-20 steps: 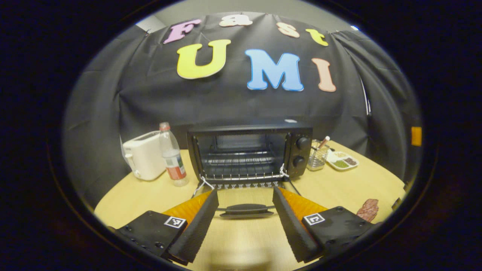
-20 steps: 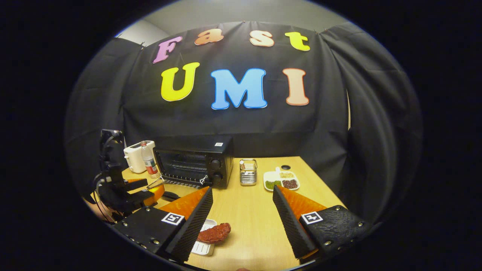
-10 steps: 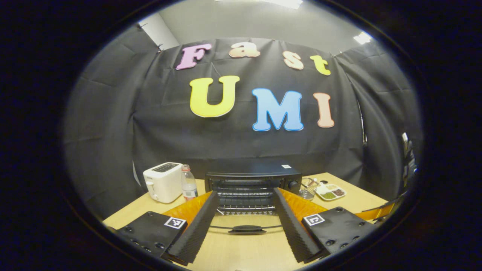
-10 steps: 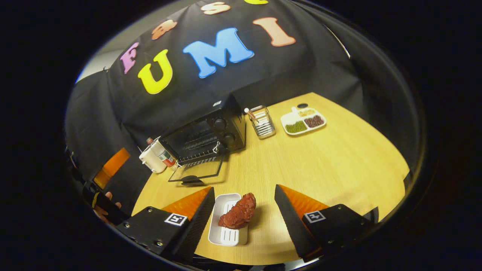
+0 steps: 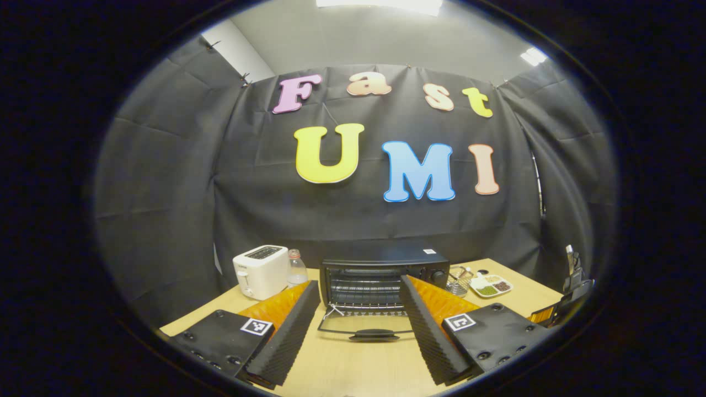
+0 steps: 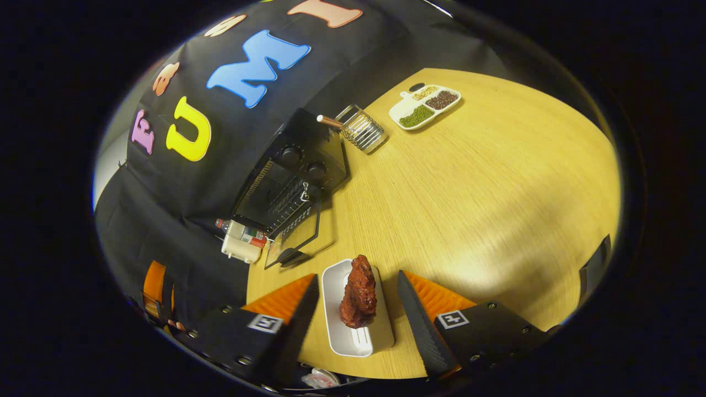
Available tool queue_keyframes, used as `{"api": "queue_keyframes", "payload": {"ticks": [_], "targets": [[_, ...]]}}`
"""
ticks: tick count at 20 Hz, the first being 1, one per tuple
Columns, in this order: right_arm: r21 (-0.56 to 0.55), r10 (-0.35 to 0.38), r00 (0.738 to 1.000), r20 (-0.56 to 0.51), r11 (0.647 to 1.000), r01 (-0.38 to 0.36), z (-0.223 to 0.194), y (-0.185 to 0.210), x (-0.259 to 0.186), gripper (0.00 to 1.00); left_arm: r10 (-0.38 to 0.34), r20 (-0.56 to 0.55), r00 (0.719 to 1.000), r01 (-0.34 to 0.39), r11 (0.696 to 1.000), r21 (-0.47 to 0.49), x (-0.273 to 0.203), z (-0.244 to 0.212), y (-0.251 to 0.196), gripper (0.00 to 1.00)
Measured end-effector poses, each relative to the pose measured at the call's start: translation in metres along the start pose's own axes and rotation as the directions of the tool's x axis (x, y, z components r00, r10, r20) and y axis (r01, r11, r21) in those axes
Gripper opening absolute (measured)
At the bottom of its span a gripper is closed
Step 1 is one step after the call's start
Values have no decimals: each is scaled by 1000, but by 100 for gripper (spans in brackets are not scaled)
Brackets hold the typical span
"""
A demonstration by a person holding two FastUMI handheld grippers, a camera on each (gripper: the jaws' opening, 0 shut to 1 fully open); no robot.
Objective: Open the electric oven with the left hand, put the food in, and close the electric oven.
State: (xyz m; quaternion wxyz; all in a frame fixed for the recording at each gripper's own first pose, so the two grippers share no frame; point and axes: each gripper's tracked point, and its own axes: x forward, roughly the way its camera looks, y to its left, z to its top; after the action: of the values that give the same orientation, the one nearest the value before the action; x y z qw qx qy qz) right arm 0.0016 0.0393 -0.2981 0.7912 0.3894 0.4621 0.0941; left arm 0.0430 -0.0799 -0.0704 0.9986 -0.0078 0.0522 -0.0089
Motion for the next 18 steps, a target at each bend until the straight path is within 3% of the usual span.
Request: {"api": "queue_keyframes", "payload": {"ticks": [1, 3, 4, 5, 6, 8, 10, 18], "targets": [[24, 8, 1000, -22, 1000, -7, -3, 1, 1, 70, 10, 3, 1000, -10, 1000, 5, -3, 1, 3, 98], [52, 28, 997, -73, 998, -24, -14, 4, 3, 69, 34, 9, 999, -34, 999, 16, -9, 5, 11, 97], [46, -6, 998, -67, 999, 9, -12, -5, 6, 69, 44, 12, 999, -44, 999, 18, -12, 5, 13, 100], [47, 11, 998, -69, 999, -8, -14, -5, 11, 24, 51, 12, 999, -51, 998, 19, -13, 6, 16, 100], [51, 21, 996, -90, 999, -17, -19, 1, 9, 31, 58, 11, 998, -58, 998, 19, -13, 5, 17, 100], [53, 16, 997, -78, 998, -12, -18, 0, 10, 31, 65, 8, 998, -65, 998, 14, -12, 2, 20, 100], [51, 19, 997, -74, 999, -15, -14, 7, 5, 13, 74, 9, 997, -74, 997, 7, -8, 4, 25, 100], [-3, 66, 998, 6, 998, -66, 18, 58, -9, 12, 52, 41, 998, -51, 998, -46, 16, 18, 38, 100]]}}
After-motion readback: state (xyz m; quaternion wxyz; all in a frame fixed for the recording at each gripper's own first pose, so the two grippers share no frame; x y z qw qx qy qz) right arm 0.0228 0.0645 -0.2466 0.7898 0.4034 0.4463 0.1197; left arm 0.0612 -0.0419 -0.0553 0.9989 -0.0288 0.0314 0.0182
